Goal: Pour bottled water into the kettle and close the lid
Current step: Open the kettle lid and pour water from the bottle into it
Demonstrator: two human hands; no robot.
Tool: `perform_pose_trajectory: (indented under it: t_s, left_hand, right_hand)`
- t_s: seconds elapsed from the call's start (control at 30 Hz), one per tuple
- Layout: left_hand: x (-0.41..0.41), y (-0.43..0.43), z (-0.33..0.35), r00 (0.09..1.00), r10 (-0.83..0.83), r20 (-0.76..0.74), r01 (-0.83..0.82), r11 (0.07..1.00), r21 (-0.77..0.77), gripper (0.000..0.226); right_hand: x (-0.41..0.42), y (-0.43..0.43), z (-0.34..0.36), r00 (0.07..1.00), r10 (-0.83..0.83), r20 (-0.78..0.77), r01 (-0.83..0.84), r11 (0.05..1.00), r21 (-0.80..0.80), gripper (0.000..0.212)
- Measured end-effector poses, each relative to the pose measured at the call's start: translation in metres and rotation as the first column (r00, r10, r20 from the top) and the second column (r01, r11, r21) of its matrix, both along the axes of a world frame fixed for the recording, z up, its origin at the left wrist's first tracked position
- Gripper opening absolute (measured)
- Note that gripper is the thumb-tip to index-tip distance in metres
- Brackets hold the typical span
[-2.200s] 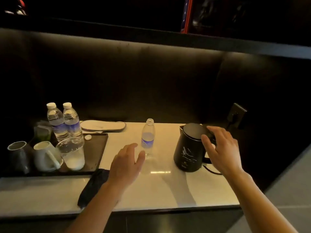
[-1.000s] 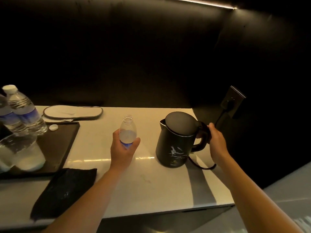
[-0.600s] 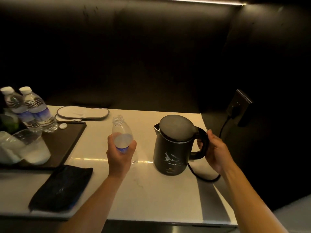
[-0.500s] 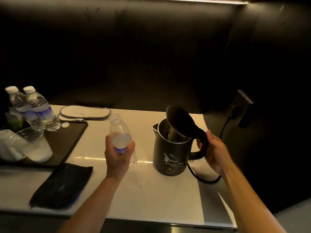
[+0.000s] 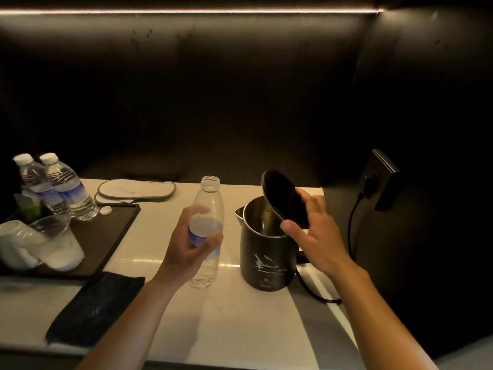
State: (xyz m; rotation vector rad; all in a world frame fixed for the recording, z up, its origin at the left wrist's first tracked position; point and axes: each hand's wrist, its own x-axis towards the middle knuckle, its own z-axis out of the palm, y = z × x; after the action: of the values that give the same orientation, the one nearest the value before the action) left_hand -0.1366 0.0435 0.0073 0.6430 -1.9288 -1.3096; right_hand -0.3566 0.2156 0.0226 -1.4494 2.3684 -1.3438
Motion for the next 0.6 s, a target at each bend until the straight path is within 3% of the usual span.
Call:
perform_pose_trajectory:
  t_s: [0.27, 0.47, 0.6]
  left_hand:
    - [-0.003, -0.024, 0.027, 0.948, -0.196, 0.252, 0.217, 0.974, -0.058, 0.067]
    - [-0.002, -0.054, 0.065, 0.797, -0.319, 0.513, 0.424, 0.900, -0.098, 0.073]
    - [-0.008, -0.066, 0.089, 0.681, -0.319, 0.659, 0.501, 0.859, -0.102, 0.072]
  right_hand:
    - [0.006, -0.007, -0.011, 0.993, -0.117, 0.031, 0.120, 0.973, -0.196, 0.076]
    - [0.005, -0.013, -0.019, 0.948, -0.089, 0.306, 0.197, 0.918, -0.345, 0.054]
    - [0.005, -0.016, -0.021, 0.949, -0.105, 0.297, 0.210, 0.914, -0.347, 0.052]
